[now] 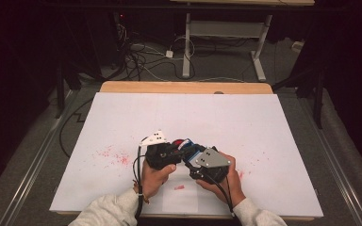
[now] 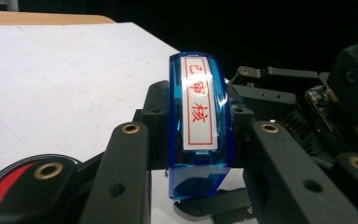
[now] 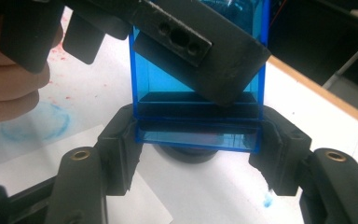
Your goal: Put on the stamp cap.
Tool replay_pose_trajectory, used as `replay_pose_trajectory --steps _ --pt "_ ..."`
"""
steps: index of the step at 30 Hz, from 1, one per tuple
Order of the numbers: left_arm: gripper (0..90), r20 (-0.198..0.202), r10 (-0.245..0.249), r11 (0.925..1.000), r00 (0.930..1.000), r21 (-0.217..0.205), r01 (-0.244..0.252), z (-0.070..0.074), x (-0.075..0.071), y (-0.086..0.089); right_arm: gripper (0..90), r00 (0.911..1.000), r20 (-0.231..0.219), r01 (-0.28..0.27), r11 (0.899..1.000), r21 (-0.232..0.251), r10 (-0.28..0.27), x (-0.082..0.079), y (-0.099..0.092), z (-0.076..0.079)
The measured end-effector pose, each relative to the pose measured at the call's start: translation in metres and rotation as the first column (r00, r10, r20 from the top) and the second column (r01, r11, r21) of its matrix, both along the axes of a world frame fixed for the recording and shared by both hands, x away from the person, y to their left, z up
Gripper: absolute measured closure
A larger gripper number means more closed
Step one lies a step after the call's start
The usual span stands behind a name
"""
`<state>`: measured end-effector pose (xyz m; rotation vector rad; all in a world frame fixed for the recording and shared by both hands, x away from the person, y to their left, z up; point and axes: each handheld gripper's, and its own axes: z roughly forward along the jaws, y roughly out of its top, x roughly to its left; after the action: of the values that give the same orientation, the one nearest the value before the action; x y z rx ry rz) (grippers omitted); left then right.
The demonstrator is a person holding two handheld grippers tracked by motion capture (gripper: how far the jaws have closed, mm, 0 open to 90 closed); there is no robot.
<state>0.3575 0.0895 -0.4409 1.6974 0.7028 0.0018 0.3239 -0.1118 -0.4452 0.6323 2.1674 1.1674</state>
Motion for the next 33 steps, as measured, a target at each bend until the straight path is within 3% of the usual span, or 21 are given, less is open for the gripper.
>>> replay_pose_trajectory --steps 13,19,22,23,24,27,29,33 --pt "68.0 0.001 -0.002 0.9994 1.0000 0.036 0.002 -0.001 0.000 -0.003 37.3 0.9963 -0.086 0.003 1.000 0.015 -0.002 0.006 -0.002 -0.002" --pt "68.0 0.017 0.002 0.9989 0.9999 0.046 -0.003 0.000 -0.001 -0.004 38.9 0.9891 -0.147 0.002 1.000 0.031 0.002 0.009 -0.004 -0.003" --pt "68.0 0.001 0.000 0.9982 1.0000 0.061 0.000 0.000 0.000 -0.006 39.4 0.9936 -0.113 0.001 1.000 0.013 0.001 0.007 -0.002 -0.002" --pt "68.0 -0.026 -0.014 0.9983 0.9996 0.056 0.016 -0.002 0.002 -0.005 39.3 0.9952 -0.098 0.003 1.000 0.002 -0.003 0.006 -0.001 -0.002" --pt "68.0 -0.063 -0.032 0.9986 0.9975 0.040 0.035 -0.003 0.006 -0.003 39.3 0.9965 -0.083 -0.001 1.000 -0.015 -0.001 0.005 0.000 -0.003" --pt "67.9 -0.101 -0.069 0.9976 0.9925 -0.002 0.069 -0.006 0.012 0.001 39.2 0.9969 -0.077 -0.017 1.000 -0.019 0.015 0.005 -0.001 -0.003" --pt "67.9 -0.099 -0.083 0.9966 0.9917 -0.008 0.083 -0.004 0.012 0.002 39.3 0.9982 -0.056 -0.021 1.000 -0.024 0.019 0.003 -0.001 -0.002" --pt "67.7 -0.094 -0.089 0.9959 0.9916 0.007 0.090 -0.003 0.012 0.001 39.2 0.9979 -0.057 -0.031 0.999 -0.027 0.029 0.003 -0.002 -0.001"
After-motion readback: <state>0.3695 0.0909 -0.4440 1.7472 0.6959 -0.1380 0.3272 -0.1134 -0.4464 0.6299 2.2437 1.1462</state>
